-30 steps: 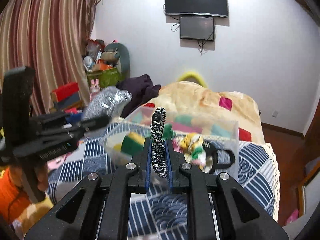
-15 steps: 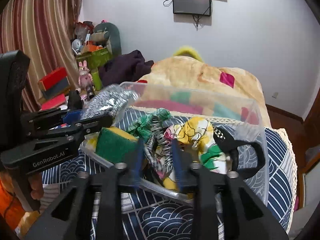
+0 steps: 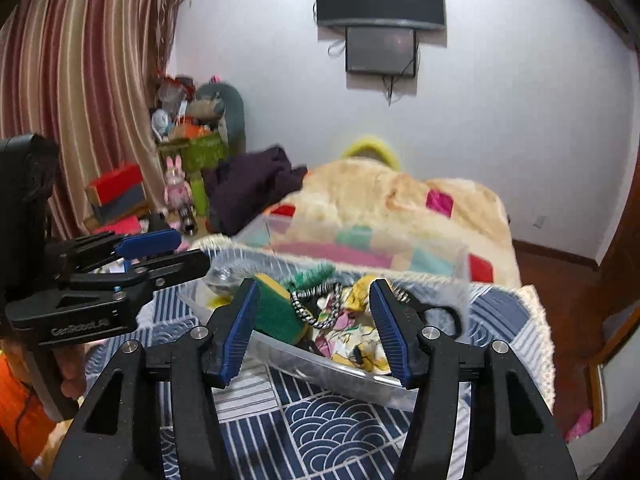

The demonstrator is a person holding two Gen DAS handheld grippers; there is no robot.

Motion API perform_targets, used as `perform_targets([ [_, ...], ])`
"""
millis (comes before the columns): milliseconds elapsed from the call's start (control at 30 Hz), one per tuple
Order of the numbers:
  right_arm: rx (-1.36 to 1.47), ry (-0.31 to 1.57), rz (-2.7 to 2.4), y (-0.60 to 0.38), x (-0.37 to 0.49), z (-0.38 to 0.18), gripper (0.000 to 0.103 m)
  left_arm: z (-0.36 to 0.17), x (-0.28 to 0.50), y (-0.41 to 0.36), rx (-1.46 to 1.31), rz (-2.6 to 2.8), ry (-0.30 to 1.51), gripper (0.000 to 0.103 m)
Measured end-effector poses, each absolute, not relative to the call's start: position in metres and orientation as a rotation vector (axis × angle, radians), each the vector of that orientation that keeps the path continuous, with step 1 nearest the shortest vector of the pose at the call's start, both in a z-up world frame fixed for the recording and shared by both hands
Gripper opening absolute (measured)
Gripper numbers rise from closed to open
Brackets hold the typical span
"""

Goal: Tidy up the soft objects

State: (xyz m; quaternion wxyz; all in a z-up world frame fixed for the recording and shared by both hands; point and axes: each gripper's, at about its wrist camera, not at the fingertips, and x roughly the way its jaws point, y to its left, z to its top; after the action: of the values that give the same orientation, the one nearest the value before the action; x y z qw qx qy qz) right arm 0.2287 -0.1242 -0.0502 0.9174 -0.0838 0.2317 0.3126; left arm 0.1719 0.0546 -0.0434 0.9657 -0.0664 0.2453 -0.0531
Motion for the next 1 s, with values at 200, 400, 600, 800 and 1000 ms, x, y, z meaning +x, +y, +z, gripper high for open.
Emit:
perform_targets([
  [200,-0.123,0.374,0.63,-0.148,0.195,-0.021,0.068,-0.005,0.125,0.042,-0.139,-0.129,0.375,0.065],
  [400,-0.083,0.28,0.617,-0.167,0.163,-0.005,0.082,0.013,0.087,0.027,-0.104,-0.116,0.289,0.074],
  [600,-0.069,0.225,0.608,-0.175,0.138,0.004,0.092,0.021,0.056,0.015,-0.077,-0.095,0.219,0.091],
  [800,-0.067,0.183,0.58,-0.179,0.116,0.001,0.1,0.019,0.035,0.01,-0.091,-0.093,0.197,0.1],
  [1000,-0.038,0.174,0.578,-0.185,0.108,-0.001,0.101,0.019,0.021,0.005,-0.085,-0.091,0.181,0.1],
])
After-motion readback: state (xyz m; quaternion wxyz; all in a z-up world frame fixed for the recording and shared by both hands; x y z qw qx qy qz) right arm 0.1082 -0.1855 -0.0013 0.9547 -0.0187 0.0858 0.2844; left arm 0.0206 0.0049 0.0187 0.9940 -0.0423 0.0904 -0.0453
